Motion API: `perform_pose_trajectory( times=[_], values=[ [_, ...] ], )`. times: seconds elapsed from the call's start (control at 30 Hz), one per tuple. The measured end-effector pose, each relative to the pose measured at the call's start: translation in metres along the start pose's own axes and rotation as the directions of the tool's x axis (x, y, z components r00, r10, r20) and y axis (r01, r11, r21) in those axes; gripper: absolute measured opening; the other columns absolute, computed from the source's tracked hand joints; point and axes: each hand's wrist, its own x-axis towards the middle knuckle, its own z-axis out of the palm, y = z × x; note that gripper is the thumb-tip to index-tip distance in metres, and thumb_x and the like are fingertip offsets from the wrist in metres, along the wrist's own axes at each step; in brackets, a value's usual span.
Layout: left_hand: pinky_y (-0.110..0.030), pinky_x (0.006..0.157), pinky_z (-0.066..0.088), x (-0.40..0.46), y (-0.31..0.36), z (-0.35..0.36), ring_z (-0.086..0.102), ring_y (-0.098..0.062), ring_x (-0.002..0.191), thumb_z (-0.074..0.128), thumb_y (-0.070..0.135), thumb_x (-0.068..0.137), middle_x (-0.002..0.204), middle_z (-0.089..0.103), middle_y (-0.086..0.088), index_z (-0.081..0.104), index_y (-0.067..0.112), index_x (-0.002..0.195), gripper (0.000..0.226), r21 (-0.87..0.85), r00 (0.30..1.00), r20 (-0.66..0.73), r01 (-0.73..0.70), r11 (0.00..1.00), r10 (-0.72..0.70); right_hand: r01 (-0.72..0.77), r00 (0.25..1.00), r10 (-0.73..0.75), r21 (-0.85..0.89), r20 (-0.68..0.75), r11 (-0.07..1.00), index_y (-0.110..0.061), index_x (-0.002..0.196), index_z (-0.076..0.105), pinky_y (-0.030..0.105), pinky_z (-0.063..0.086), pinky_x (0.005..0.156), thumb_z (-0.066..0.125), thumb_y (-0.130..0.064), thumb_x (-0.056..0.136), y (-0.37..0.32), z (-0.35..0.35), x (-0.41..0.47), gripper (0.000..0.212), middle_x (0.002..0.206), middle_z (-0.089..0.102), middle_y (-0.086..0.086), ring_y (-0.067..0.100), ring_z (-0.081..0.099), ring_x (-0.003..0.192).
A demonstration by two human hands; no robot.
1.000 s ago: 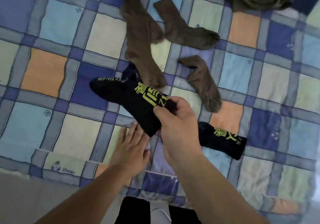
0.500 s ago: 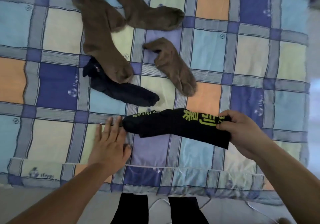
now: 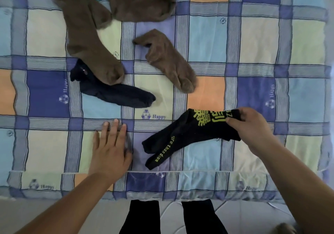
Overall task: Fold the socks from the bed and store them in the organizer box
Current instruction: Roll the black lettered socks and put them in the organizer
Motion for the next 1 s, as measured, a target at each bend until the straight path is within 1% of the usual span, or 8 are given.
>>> perform_pose_trajectory(
  times=[0.2, 0.33, 0.5, 0.7, 0.77, 0.83, 0.93, 1.0],
  values=[
    [-0.05, 0.11, 0.036, 0.0, 0.021, -0.017, 0.036, -0.032, 0.137, 0.06, 0.029, 0.081, 0.147, 0.039, -0.011, 0.046, 0.009, 0.137, 0.061, -0.299, 0.969, -0.234, -0.153, 0.942, 0.083, -0.013, 0.999, 0.011, -0.031, -0.044, 0.999, -0.022, 0.085, 0.061, 0.051, 0.06, 0.079, 0.068, -0.024, 0.078, 0.003, 0.004, 0.006, 0.01, 0.089, 0.071, 0.006, 0.026, 0.07, 0.084],
    [-0.047, 0.109, 0.038, 0.002, 0.039, -0.02, 0.038, -0.032, 0.136, 0.067, 0.035, 0.078, 0.15, 0.034, -0.009, 0.039, 0.016, 0.142, 0.072, -0.238, 0.901, -0.24, -0.415, 0.878, 0.361, -0.026, 0.998, 0.025, -0.014, -0.054, 1.0, -0.022, 0.084, 0.062, 0.052, 0.06, 0.077, 0.067, -0.026, 0.074, 0.006, 0.005, 0.01, 0.013, 0.088, 0.071, 0.007, 0.028, 0.071, 0.083],
    [-0.045, 0.113, 0.033, 0.008, 0.054, -0.019, 0.034, -0.034, 0.138, 0.073, 0.05, 0.07, 0.151, 0.031, -0.013, 0.036, 0.018, 0.143, 0.088, -0.103, 0.852, -0.151, -0.518, 0.849, 0.501, -0.02, 0.998, 0.02, -0.009, -0.063, 1.0, -0.02, 0.083, 0.063, 0.05, 0.062, 0.073, 0.067, -0.02, 0.077, 0.009, 0.006, 0.015, 0.008, 0.085, 0.071, 0.008, 0.026, 0.071, 0.08],
    [-0.042, 0.102, 0.044, 0.008, 0.059, -0.018, 0.048, -0.032, 0.123, 0.065, 0.029, 0.074, 0.13, 0.049, -0.012, 0.061, 0.008, 0.11, 0.042, -0.172, 0.824, -0.297, -0.544, 0.822, 0.483, -0.007, 0.996, 0.006, -0.003, -0.084, 1.0, -0.019, 0.083, 0.062, 0.048, 0.061, 0.076, 0.067, -0.019, 0.078, 0.01, 0.01, 0.015, 0.008, 0.086, 0.07, 0.007, 0.027, 0.07, 0.082],
    [-0.035, 0.095, 0.047, 0.009, 0.064, -0.019, 0.052, -0.024, 0.112, 0.061, 0.025, 0.074, 0.119, 0.053, -0.005, 0.064, 0.009, 0.096, 0.027, -0.308, 0.866, -0.328, -0.476, 0.824, 0.378, 0.004, 0.995, -0.004, 0.0, -0.095, 1.0, -0.02, 0.083, 0.062, 0.046, 0.06, 0.075, 0.069, -0.024, 0.076, 0.01, 0.011, 0.014, 0.01, 0.086, 0.07, 0.004, 0.025, 0.069, 0.082],
    [-0.027, 0.086, 0.045, 0.013, 0.066, -0.024, 0.054, -0.014, 0.1, 0.056, 0.031, 0.078, 0.107, 0.059, 0.002, 0.065, 0.014, 0.091, 0.023, -0.558, 0.964, -0.245, -0.23, 0.797, 0.106, 0.009, 0.994, -0.009, 0.004, -0.112, 1.0, -0.022, 0.083, 0.061, 0.043, 0.059, 0.074, 0.07, -0.027, 0.076, 0.01, 0.013, 0.013, 0.013, 0.085, 0.069, 0.002, 0.024, 0.069, 0.082],
    [-0.03, 0.071, 0.044, 0.029, 0.06, -0.029, 0.061, -0.02, 0.084, 0.055, 0.036, 0.087, 0.082, 0.063, 0.008, 0.063, 0.024, 0.086, 0.014, -0.851, 0.941, 0.032, 0.203, 0.485, -0.337, 0.014, 0.992, -0.016, -0.018, -0.129, 1.0, -0.022, 0.085, 0.06, 0.042, 0.058, 0.074, 0.071, -0.029, 0.078, 0.011, 0.014, 0.013, 0.014, 0.087, 0.069, 0.002, 0.023, 0.068, 0.083],
    [-0.033, 0.074, 0.047, 0.041, 0.053, -0.03, 0.063, -0.023, 0.084, 0.059, 0.033, 0.09, 0.078, 0.062, 0.011, 0.062, 0.023, 0.088, 0.011, -0.877, 0.89, 0.137, 0.314, 0.365, -0.435, 0.01, 0.991, -0.013, -0.022, -0.135, 1.0, -0.022, 0.086, 0.06, 0.041, 0.059, 0.075, 0.071, -0.028, 0.079, 0.011, 0.015, 0.013, 0.014, 0.089, 0.069, 0.002, 0.023, 0.068, 0.084]
  ],
)
